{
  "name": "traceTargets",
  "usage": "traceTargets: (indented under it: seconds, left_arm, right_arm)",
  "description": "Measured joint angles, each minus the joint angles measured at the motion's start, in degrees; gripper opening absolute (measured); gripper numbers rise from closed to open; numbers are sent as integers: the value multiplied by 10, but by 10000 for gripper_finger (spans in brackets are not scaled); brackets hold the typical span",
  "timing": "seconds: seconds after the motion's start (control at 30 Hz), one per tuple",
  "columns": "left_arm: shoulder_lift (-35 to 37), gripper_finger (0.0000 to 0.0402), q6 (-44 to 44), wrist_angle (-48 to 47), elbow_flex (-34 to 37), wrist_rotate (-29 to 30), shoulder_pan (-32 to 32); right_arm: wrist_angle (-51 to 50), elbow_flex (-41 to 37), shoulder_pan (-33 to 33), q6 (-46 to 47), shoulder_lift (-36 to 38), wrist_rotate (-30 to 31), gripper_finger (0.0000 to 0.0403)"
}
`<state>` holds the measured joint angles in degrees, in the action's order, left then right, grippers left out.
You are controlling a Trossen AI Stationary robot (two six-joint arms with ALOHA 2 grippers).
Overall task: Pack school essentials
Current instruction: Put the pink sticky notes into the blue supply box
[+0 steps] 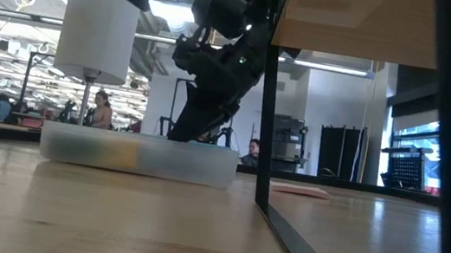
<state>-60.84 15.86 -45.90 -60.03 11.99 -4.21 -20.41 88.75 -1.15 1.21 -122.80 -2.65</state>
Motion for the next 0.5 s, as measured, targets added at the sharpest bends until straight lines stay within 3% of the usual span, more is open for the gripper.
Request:
traceTargets:
  seconds: [0.17, 0.5]
  left_arm:
    - [0, 108, 0, -1, 0, 0, 0]
    - [0, 108, 0, -33, 0, 0, 0]
  right_arm:
    - [-49, 30, 0, 15, 0, 0, 158]
    - [-238, 167, -17, 13, 1, 1, 155]
